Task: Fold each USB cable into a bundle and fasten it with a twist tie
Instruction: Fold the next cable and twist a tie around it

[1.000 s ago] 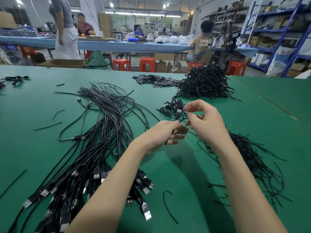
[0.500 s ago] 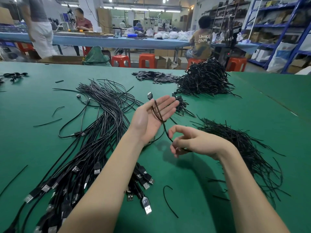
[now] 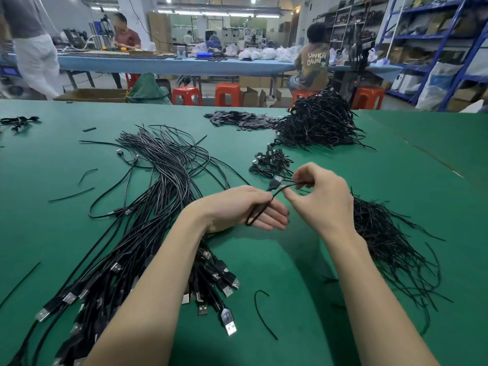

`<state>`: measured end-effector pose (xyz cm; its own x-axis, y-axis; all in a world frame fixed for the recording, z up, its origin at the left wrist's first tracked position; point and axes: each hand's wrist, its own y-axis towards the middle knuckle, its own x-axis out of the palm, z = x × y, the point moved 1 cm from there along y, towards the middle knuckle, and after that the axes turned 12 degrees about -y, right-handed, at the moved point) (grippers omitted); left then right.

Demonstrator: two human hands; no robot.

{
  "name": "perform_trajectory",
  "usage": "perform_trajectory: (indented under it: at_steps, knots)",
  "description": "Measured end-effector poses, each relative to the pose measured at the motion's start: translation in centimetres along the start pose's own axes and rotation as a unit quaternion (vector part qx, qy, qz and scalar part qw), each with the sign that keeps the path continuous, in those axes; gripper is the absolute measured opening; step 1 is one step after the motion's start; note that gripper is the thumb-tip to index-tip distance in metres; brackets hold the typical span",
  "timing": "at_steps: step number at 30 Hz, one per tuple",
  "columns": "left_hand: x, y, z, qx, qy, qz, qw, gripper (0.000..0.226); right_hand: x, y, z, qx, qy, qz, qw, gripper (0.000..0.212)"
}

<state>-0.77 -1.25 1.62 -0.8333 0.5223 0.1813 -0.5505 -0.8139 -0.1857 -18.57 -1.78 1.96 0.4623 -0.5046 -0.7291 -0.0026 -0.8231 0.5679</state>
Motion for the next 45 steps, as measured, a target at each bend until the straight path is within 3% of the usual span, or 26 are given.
perform_trajectory:
  at_steps: [2,4,7,10,13,15,18,20,23,25,28,31,34,37,40,45]
  knots:
    - [0.0,0.7,-0.2,0.031,0.061,0.089,0.994,0.039,-0.1,0.0,-0.6,-0.007,0.006,0.046,0.999,0.014]
    - [-0.2,1.5,-0.2,0.083,0.102,0.182,0.974,0.033,-0.2,0.2,-1.0,0.012,0.015,0.043,0.999,0.012]
    - [-0.5,1.9,0.1,0.164,0.003,0.251,0.954,0.039,-0.2,0.7,-1.3,0.013,0.147,-0.118,0.982,0.009]
    - [-0.4,1.1,0.9,0.234,-0.190,0.217,0.928,0.041,-0.1,-0.1,-2.3,0.011,0.317,-0.322,0.892,0.015]
    - [-0.3,-0.1,1.5,0.268,-0.288,0.140,0.908,0.048,0.3,-1.0,-2.4,0.027,0.379,-0.445,0.811,0.024]
    - [0.1,-0.6,1.7,0.267,-0.309,0.090,0.908,0.050,0.3,-1.3,-1.6,0.067,0.382,-0.509,0.768,0.025]
    - [0.5,-1.2,2.0,0.250,-0.299,0.038,0.920,0.048,0.5,-2.0,0.0,0.101,0.265,-0.593,0.754,0.037]
    - [0.5,-1.5,2.0,0.230,-0.267,0.011,0.936,0.048,0.9,-2.1,0.8,0.152,0.221,-0.569,0.777,0.043]
    - [0.6,-1.7,1.7,0.185,-0.214,-0.036,0.958,0.049,1.0,-1.2,1.5,0.230,0.274,-0.450,0.819,0.023]
    - [0.6,-1.8,1.6,0.149,-0.181,-0.077,0.969,0.048,0.9,-0.4,1.4,0.258,0.341,-0.402,0.810,0.008]
    - [0.5,-1.5,1.4,0.081,-0.119,-0.115,0.983,0.047,0.6,0.3,1.2,0.292,0.409,-0.330,0.799,0.021]
    - [0.8,-0.4,0.3,0.003,-0.022,-0.035,0.999,0.043,0.0,0.8,0.4,0.313,0.471,-0.254,0.785,0.025]
    - [1.3,0.6,-0.5,-0.008,0.022,0.076,0.997,0.033,-0.1,1.0,-0.8,0.262,0.446,-0.214,0.828,0.026]
    - [1.7,1.3,-0.2,0.066,-0.093,0.136,0.984,0.032,-0.4,0.7,-2.0,0.191,0.471,-0.223,0.832,0.023]
    - [1.4,1.2,0.6,0.138,-0.196,0.176,0.955,0.038,-0.9,0.1,-2.2,0.119,0.489,-0.286,0.815,0.018]
    - [1.6,0.9,0.8,0.149,-0.211,0.195,0.946,0.040,-0.9,-0.7,-2.4,0.063,0.461,-0.391,0.794,0.022]
